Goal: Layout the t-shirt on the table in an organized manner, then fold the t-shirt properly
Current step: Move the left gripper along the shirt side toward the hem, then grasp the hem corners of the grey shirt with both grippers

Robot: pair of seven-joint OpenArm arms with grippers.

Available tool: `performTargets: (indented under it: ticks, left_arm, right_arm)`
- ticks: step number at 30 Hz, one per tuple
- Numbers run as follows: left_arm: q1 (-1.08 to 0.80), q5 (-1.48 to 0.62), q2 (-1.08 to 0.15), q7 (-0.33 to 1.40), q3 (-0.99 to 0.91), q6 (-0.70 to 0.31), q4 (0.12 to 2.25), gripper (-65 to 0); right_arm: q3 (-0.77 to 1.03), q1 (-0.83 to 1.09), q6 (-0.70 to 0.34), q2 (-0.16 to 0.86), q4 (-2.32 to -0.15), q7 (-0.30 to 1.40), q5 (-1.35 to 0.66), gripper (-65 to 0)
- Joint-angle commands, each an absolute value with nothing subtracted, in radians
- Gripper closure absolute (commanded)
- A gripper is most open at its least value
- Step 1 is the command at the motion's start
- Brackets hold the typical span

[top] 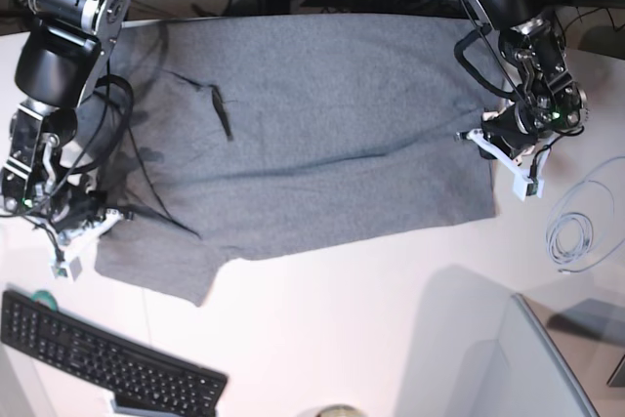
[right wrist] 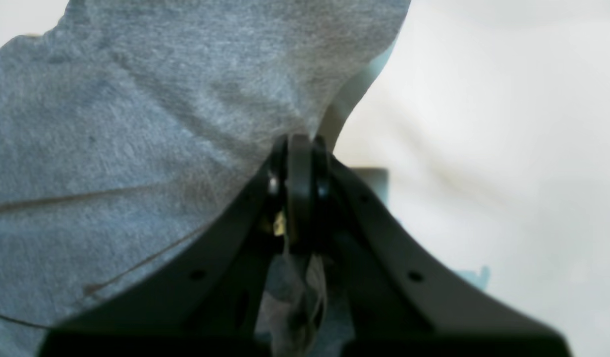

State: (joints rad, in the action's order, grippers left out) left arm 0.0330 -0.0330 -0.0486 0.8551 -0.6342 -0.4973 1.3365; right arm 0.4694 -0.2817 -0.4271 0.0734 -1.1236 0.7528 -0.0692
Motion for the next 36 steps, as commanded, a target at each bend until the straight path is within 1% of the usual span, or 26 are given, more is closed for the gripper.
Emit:
performTargets:
  ticks: [1, 4, 5, 7, 9, 11, 12, 16, 20, 23, 28, 36]
  left_arm:
    - [0.05, -0.041, -0.058, 0.843, -0.636, -0.496, 1.357, 0.0]
    - [0.041, -0.038, -0.058, 0.843, -0.641, -0.496, 1.359, 0.0]
    - [0.038, -0.042, -0.058, 0.843, -0.642, -0.496, 1.363, -4.9]
    - [0.03, -0.042, -0.058, 0.843, -0.645, -0.496, 1.394, -21.7]
    - [0.015, -0.044, -0.058, 0.843, -0.645, -0.496, 1.434, -35.1]
    - [0.01, -0.044, -0.058, 0.843, -0.645, -0.496, 1.471, -43.1]
    - [0.01, -0.044, -0.058, 0.843, -0.647, -0.496, 1.488, -44.9]
    - [0.045, -0.044, -0.064, 0.837, -0.648, -0.496, 1.472, -44.1]
    - [0.165, -0.044, -0.077, 0.826, -0.743, -0.496, 1.333, -44.1]
    - [0.225, -0.042, -0.097, 0.75, -0.796, -0.496, 1.222, -44.1]
    - [0.278, -0.042, -0.124, 0.621, -0.792, -0.498, 1.052, -44.1]
    - [0.309, -0.041, -0.125, 0.504, -0.792, -0.498, 0.909, -44.1]
  right_arm:
    - [0.47, -0.308, -0.43, 0.081, -1.141, 0.734, -0.077, -0.5]
    - [0.47, -0.308, -0.43, 0.081, -1.141, 0.734, -0.077, -0.5]
    - [0.47, -0.308, -0.43, 0.081, -1.141, 0.734, -0.077, -0.5]
    - [0.47, -0.308, -0.43, 0.081, -1.141, 0.734, -0.076, -0.5]
    - [0.47, -0.308, -0.43, 0.081, -1.141, 0.734, -0.076, -0.5]
    - [0.47, -0.308, -0.43, 0.081, -1.141, 0.734, -0.076, -0.3]
    - [0.47, -0.308, -0.43, 0.081, -1.141, 0.734, -0.076, -0.3]
    - [0.47, -0.308, -0.43, 0.081, -1.141, 0.734, -0.076, -0.3]
    - [0.47, -0.308, -0.43, 0.081, -1.141, 0.734, -0.076, -0.3]
    - [0.47, -0.308, -0.43, 0.084, -1.141, 0.734, -0.076, -0.3]
    - [0.47, -0.308, -0.43, 0.087, -1.141, 0.734, -0.076, -0.3]
    - [0.469, -0.308, -0.43, 0.088, -1.141, 0.734, -0.074, -0.2]
